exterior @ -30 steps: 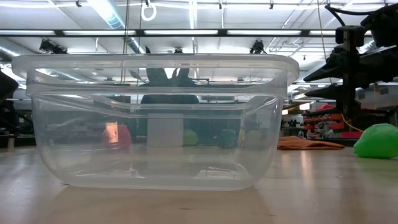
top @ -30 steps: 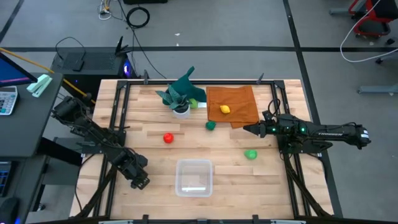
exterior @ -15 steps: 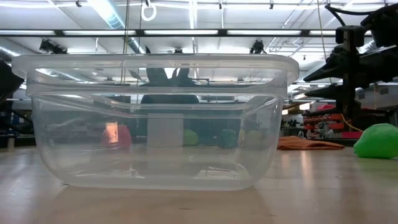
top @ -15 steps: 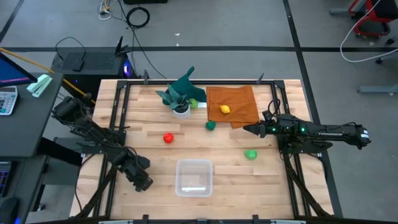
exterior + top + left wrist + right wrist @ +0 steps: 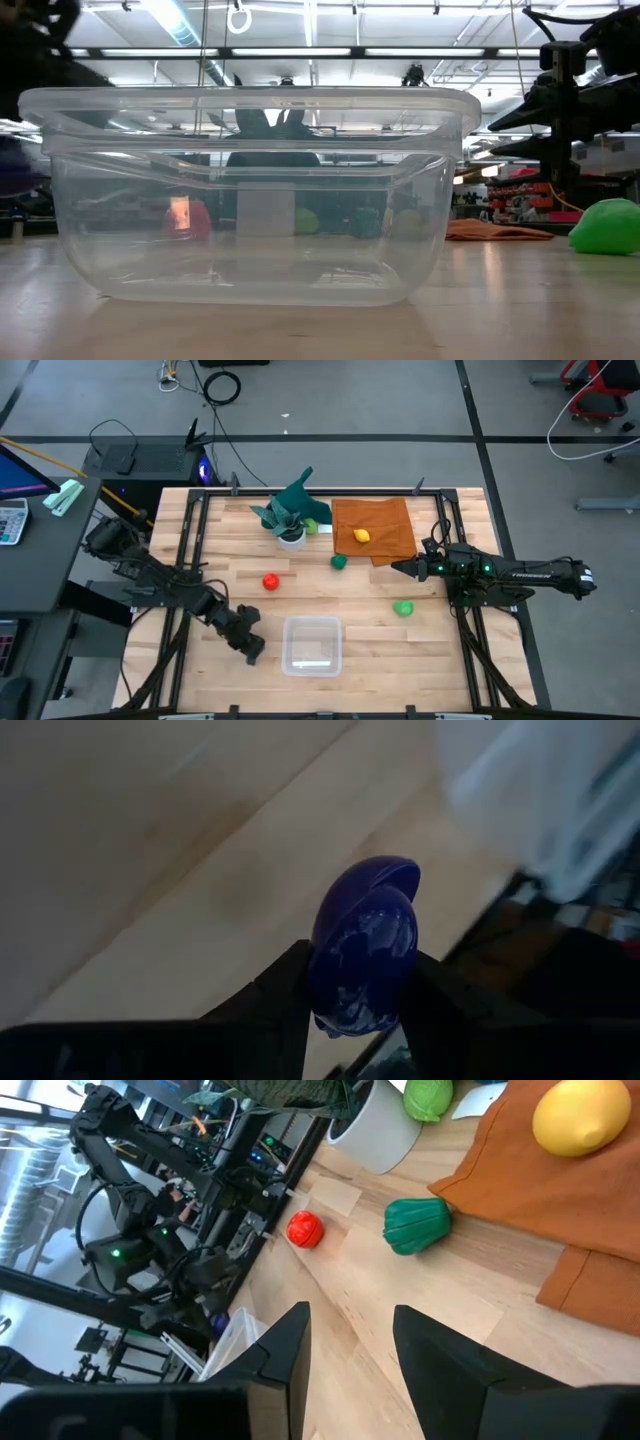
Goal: Pick and placing Produce into tupperware
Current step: Put the eggplant into the transparent bin
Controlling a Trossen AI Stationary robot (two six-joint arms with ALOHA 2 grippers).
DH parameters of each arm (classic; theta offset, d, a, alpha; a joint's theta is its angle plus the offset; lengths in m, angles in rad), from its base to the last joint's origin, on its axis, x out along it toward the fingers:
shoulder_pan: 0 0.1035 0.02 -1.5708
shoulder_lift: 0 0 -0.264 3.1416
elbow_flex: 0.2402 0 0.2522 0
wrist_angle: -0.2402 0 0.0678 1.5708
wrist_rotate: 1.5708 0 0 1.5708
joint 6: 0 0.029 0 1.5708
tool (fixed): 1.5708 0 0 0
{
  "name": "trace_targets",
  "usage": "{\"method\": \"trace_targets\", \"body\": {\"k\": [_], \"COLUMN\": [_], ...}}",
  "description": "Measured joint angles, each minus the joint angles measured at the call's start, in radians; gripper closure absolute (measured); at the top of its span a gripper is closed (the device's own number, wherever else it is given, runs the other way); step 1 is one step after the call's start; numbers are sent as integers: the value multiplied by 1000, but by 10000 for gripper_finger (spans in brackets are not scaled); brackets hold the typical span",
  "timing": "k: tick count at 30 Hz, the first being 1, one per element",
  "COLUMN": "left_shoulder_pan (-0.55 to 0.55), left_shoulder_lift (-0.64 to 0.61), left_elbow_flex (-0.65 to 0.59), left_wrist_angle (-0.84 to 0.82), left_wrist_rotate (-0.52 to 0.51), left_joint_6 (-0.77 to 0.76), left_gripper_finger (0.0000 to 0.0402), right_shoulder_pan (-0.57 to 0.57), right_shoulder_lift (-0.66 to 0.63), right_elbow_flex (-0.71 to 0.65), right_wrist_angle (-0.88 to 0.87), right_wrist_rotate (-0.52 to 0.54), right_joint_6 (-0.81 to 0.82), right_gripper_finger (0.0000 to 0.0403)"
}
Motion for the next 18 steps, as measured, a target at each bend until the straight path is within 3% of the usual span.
{"method": "trace_targets", "body": {"k": [5,13,18], "left_shoulder_pan": [65,132,168], "left_shoulder_lift": [0,-1,-2], "left_elbow_flex": [0,0,0], "left_wrist_angle": [50,169,292], "left_wrist_rotate": [26,159,164], "left_joint_6": [57,85,85], "left_gripper_finger": [273,271,275], "right_shoulder_pan": [0,0,0], "right_shoulder_lift": [0,0,0], "right_elbow_flex": [0,0,0], "right_wrist_angle": [0,-1,-1], "right_wrist_rotate": [-6,-23,-26], "right_joint_6": [0,0,-8], "right_gripper_finger": [291,291,291]}}
